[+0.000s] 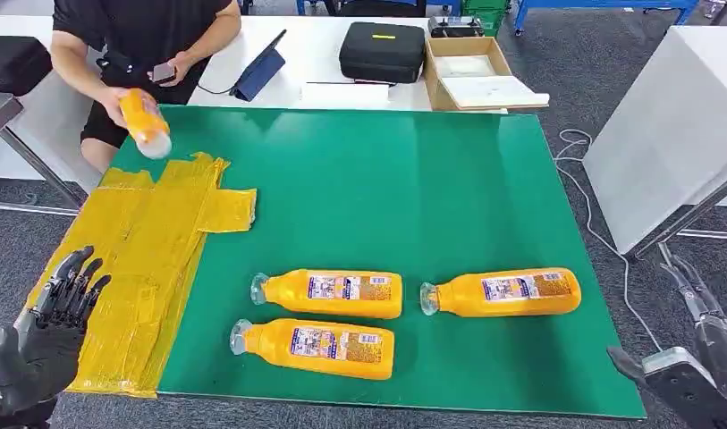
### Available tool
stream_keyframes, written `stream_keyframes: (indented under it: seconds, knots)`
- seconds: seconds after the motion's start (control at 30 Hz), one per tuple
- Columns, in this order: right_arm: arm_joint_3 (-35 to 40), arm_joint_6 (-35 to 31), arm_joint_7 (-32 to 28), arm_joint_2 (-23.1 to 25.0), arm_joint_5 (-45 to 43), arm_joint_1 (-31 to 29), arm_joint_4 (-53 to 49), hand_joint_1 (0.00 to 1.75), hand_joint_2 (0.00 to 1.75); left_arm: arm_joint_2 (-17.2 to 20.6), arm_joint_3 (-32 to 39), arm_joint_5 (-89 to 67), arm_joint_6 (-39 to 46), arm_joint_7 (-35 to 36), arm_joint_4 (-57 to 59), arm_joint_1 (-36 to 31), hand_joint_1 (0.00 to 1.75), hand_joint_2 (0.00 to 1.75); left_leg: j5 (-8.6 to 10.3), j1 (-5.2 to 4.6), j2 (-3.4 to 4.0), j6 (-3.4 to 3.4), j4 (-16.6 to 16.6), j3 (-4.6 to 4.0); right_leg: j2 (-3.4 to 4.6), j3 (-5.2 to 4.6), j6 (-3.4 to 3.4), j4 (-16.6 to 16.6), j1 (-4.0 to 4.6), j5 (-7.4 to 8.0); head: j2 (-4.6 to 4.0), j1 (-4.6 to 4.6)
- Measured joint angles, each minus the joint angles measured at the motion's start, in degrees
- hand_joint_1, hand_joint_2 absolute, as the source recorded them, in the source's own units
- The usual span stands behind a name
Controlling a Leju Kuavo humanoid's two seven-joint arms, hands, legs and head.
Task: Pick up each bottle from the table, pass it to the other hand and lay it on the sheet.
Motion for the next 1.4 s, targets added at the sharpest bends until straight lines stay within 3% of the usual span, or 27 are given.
stream_keyframes:
  seconds: [0.23, 0.73, 0.93, 1.4]
  knots:
    - [3.1, 9.5, 4.7, -1.0, 9.3, -6.8, 6.9, 0.0, 1.75, 1.0, -2.4, 0.5, -0.7, 1.1, 1.2, -3.7, 0.0, 0.0, 0.12, 0.0, -0.01, 0.01, 0.0, 0.0, -0.02, 0.03, -0.06, 0.0, 0.0, 0.09, 0.0, 0.02]
    - [12.0, 14.5, 5.8, 0.5, 22.0, -16.9, 16.5, 0.0, 1.75, 1.0, -2.3, 1.2, -1.4, 1.6, 0.9, -2.2, 0.0, 0.0, 0.13, 0.02, -0.01, 0.01, 0.0, -0.07, -0.03, -0.02, -0.04, 0.0, 0.01, 0.1, 0.0, 0.0]
    - [14.6, 14.7, 5.7, 0.8, 23.2, -20.5, 19.0, 0.0, 1.75, 0.3, -1.6, 1.2, -2.1, 1.8, 0.5, -1.4, 0.0, 0.0, 0.15, 0.0, -0.03, 0.03, 0.0, -0.12, -0.05, -0.03, -0.04, 0.0, 0.01, 0.11, -0.02, 0.0]
    - [21.9, 17.3, 4.9, -3.3, 20.4, -31.3, 27.0, 0.0, 1.75, 0.1, -1.4, 2.3, -2.6, 1.9, 0.5, -1.8, 0.0, 0.0, 0.2, -0.02, -0.14, 0.09, 0.0, -0.11, -0.09, -0.02, -0.01, 0.0, -0.01, 0.13, 0.0, 0.0]
